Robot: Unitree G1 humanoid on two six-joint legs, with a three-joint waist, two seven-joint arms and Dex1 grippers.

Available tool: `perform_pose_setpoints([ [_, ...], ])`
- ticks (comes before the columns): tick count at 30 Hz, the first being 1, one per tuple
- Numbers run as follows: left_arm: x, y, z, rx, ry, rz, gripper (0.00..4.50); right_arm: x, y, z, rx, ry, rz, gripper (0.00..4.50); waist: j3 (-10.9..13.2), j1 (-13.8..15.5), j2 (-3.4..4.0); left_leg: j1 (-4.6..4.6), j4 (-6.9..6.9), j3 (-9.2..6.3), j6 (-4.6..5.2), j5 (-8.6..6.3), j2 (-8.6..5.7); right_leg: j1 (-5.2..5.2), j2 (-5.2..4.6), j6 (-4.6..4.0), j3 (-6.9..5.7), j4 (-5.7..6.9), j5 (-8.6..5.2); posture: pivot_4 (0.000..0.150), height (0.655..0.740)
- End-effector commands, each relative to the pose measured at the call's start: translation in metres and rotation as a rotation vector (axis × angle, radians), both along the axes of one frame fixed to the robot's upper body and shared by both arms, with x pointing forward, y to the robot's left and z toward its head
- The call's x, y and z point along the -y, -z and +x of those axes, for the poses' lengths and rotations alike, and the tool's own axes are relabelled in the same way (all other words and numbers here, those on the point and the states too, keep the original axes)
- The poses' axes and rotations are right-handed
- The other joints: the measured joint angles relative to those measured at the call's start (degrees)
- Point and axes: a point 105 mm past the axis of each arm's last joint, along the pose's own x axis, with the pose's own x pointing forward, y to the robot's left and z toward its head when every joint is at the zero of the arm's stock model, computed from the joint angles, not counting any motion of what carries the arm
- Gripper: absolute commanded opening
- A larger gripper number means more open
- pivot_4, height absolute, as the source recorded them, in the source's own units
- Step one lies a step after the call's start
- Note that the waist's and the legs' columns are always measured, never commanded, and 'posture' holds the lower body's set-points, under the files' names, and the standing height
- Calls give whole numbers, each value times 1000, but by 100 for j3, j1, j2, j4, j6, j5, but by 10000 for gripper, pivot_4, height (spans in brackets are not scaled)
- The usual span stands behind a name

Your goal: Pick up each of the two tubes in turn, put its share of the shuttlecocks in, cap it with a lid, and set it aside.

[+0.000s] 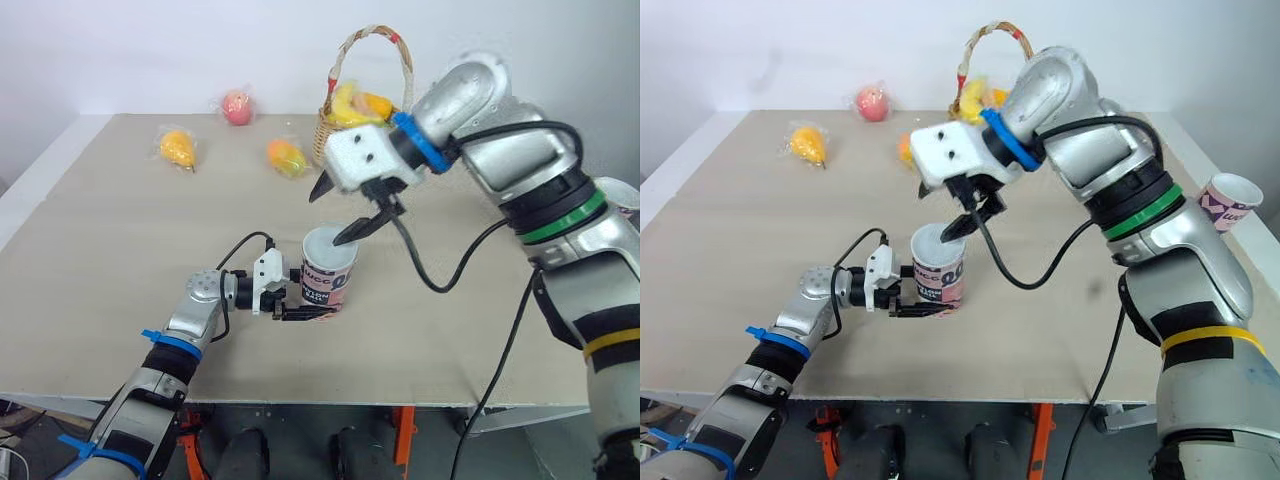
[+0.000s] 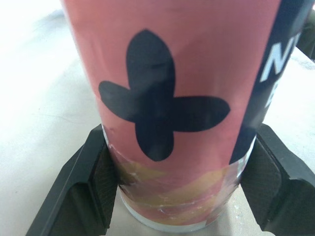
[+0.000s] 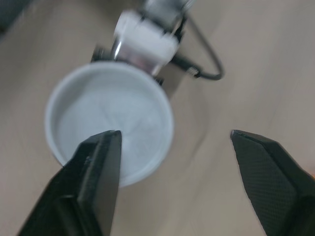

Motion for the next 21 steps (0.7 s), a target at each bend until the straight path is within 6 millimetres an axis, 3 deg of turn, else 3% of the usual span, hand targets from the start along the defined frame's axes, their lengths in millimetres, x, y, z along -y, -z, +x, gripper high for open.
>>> perform_pose_setpoints([
  [1,-13,7,5,-18,-48,39,31892,7,-3,-18,-49,-39,39,24448,0,1,0,0,0,-3,0,0,-1,2,0,1,-1,0,-1,1500,7400],
  [6,-12,8,5,-18,-43,42,31892,4,6,-27,-84,-57,52,1939,4,-20,7,0,-3,3,0,0,1,-8,6,1,3,2,0,1500,7400],
  [11,-12,7,6,-15,-42,42,31892,-1,19,-28,-97,-71,18,768,4,-16,6,2,-1,1,0,0,12,-5,18,31,2,2,-17,1500,7400],
  [18,-12,7,5,-17,-40,43,31892,-10,43,-10,-54,-39,-112,768,3,-16,6,3,-1,4,0,0,22,-8,28,29,3,2,-16,1500,7400],
  [21,-12,7,5,-17,-39,42,31892,-8,63,-6,-17,-83,-212,768,2,-10,5,7,-1,6,-1,0,35,-4,40,24,3,1,-15,1500,7400],
])
